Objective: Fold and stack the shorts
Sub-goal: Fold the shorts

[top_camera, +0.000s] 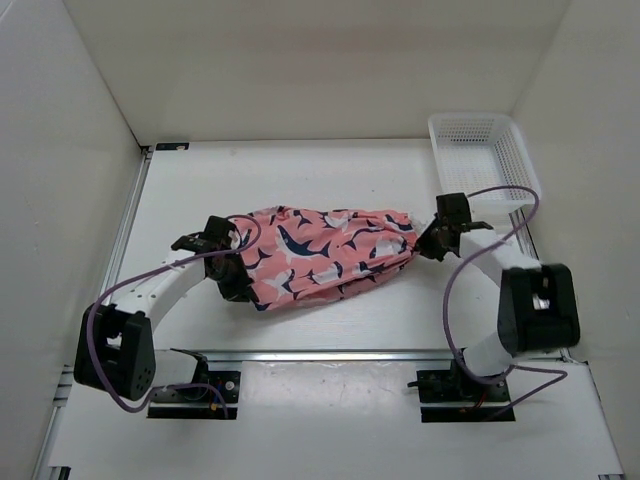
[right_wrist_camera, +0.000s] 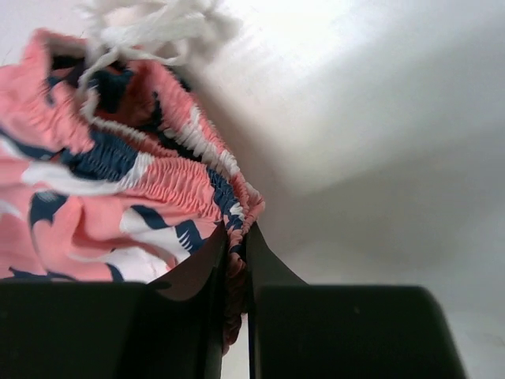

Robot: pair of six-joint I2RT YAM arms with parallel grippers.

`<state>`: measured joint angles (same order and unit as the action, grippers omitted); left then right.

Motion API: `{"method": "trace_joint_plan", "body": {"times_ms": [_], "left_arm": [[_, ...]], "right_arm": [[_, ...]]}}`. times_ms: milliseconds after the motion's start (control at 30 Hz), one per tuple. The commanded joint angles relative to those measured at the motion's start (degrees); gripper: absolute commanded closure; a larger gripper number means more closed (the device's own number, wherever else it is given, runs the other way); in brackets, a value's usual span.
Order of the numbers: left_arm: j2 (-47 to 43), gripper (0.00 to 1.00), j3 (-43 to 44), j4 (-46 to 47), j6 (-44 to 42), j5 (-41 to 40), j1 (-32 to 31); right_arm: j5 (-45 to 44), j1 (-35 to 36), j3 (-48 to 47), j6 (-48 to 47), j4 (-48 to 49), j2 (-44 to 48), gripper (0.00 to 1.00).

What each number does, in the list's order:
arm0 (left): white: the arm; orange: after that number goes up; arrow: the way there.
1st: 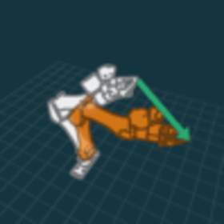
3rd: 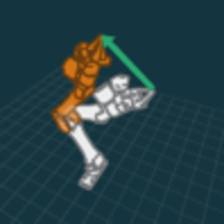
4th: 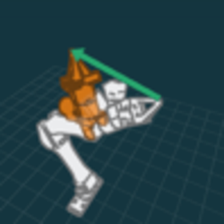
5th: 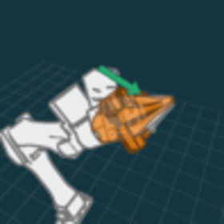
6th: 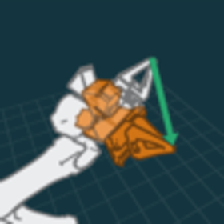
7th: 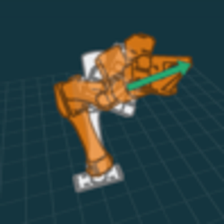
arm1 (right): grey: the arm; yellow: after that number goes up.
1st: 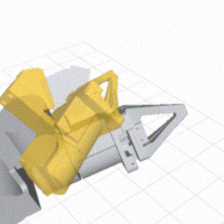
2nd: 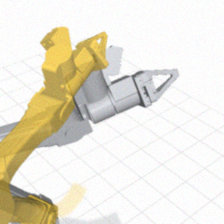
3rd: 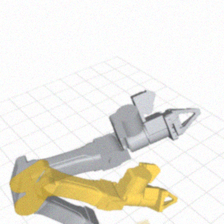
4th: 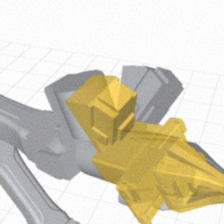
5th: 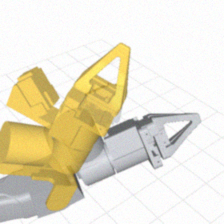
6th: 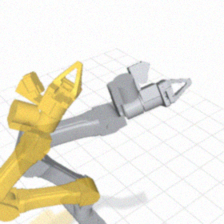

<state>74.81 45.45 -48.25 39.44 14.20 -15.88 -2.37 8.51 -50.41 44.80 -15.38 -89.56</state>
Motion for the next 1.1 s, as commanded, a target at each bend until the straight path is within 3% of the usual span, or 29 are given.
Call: {"method": "trace_joint_plan", "body": {"times_ms": [0, 33, 67, 100, 133, 200, 267, 300, 367, 400, 567, 733, 1067], "left_arm": [[-3.8, 0.90, 1.1, -1.8, -0.9, 0.8, 0.3], [-3.8, 0.76, 1.9, -3.0, -0.9, 0.3, 0.3], [-3.8, 0.32, 4.2, -3.7, -1.7, -0.3, 0.3], [-3.0, 0.15, 5.3, -4.3, -1.7, -1.3, 0.8], [-1.9, 0.04, 6.6, -4.9, -2.3, -3.4, 0.8], [-0.5, 0.00, 9.5, -4.9, -2.8, -4.5, 1.7], [2.9, 0.01, 11.0, -4.3, -2.8, -5.9, 2.9], [4.3, 0.07, 12.3, -2.7, -2.8, -5.9, 4.4], [9.0, 0.70, 13.6, -0.5, -2.8, -4.4, 4.9], [10.9, 0.89, 15.6, -0.5, -2.8, -4.4, 5.5], [20.4, 0.90, 20.8, 0.7, -4.0, -7.4, 5.5], [28.1, 0.90, 23.4, 2.1, -4.5, -7.1, 5.5], [30.2, 0.90, 25.3, 2.6, -5.8, -5.4, 5.5]], "right_arm": [[-9.6, 0.1, 2.8, -1.2, -6.1, 9.7, 1.00], [-10.3, 0.1, 3.4, -1.7, -6.1, 12.9, 1.00], [-10.8, 0.1, 4.0, -2.3, -6.9, 14.0, 1.00], [-11.3, 0.1, 4.0, -2.9, -7.6, 14.6, 1.00], [-12.6, 0.1, 2.8, -4.1, -8.2, 14.6, 1.00], [-13.8, 1.3, 1.6, -5.0, -9.4, 14.6, 1.00], [-15.3, 2.1, 0.4, -5.5, -9.4, 14.6, 1.00], [-15.9, 2.8, -0.8, -5.5, -10.0, 14.6, 1.00], [-16.7, 3.7, -2.4, -5.5, -10.0, 14.0, 1.00], [-17.6, 4.7, -3.3, -6.0, -10.7, 13.5, 1.00], [-21.4, 9.9, -11.0, -8.0, -12.4, 12.4, 1.00], [-24.7, 19.9, -20.1, -11.0, -13.7, 8.7, 1.00], [-35.1, 50.4, -39.0, -24.9, -13.5, -10.0, 1.00]]}}
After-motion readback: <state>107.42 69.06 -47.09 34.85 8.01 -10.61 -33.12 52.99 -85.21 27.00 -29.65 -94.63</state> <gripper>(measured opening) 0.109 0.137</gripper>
